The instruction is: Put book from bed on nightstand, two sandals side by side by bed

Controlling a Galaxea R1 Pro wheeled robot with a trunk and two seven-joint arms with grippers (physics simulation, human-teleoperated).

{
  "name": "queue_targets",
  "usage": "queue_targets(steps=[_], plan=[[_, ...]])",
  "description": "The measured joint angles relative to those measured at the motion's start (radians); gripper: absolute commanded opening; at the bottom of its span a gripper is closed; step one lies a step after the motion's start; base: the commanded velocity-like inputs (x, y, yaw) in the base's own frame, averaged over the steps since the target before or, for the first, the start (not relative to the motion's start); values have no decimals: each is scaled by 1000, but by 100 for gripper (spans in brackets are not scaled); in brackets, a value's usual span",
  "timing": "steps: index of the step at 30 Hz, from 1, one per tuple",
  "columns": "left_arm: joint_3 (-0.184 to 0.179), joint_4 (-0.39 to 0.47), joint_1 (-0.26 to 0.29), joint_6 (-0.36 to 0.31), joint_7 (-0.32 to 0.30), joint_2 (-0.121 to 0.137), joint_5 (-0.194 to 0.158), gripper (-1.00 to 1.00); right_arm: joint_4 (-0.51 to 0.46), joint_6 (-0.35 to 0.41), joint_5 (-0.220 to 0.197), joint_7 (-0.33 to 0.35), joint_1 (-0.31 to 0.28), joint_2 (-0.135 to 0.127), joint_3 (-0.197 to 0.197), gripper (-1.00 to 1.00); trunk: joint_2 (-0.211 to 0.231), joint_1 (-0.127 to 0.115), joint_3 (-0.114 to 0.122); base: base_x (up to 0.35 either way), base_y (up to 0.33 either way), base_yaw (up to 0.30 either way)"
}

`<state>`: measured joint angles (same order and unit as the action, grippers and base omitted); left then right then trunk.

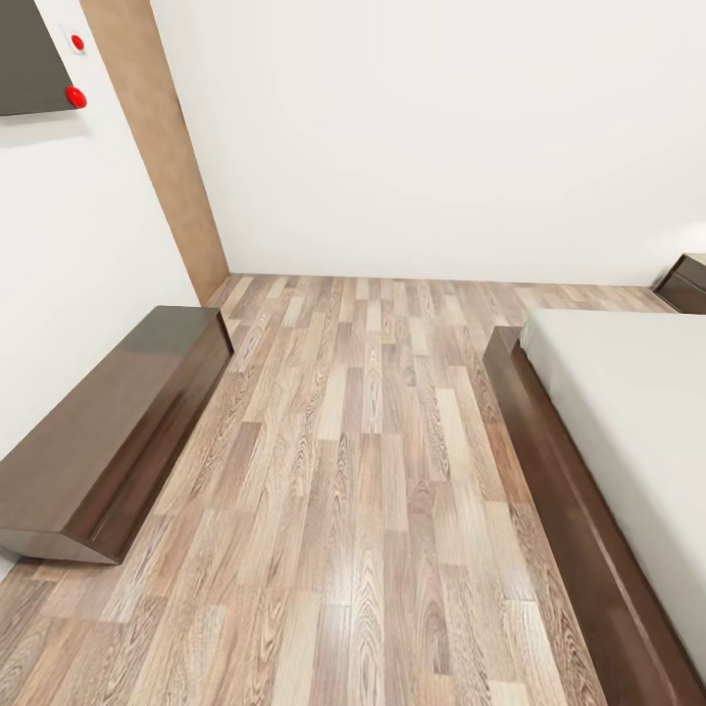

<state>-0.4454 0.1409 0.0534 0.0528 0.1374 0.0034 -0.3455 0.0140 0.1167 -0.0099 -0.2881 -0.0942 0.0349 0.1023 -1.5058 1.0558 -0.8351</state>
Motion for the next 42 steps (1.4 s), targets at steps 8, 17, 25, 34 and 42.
queue_targets(steps=[8,17,25,34,42], plan=[[0,1,0,1,0,0,0,100,0,0,0,0,0,0,0,100,0,0,0,0,0,0],[0,0,0,1,0,-1,0,100,0,0,0,0,0,-1,0,100,0,0,0,42,0,0],[0,1,0,1,0,-1,0,100,0,0,0,0,0,-1,0,100,0,0,0,83,0,0],[0,0,0,1,0,-1,1,100,0,0,0,0,0,0,0,100,0,0,0,97,0,0],[0,1,0,1,0,-1,0,100,0,0,0,0,0,0,0,100,0,0,0,113,0,0]])
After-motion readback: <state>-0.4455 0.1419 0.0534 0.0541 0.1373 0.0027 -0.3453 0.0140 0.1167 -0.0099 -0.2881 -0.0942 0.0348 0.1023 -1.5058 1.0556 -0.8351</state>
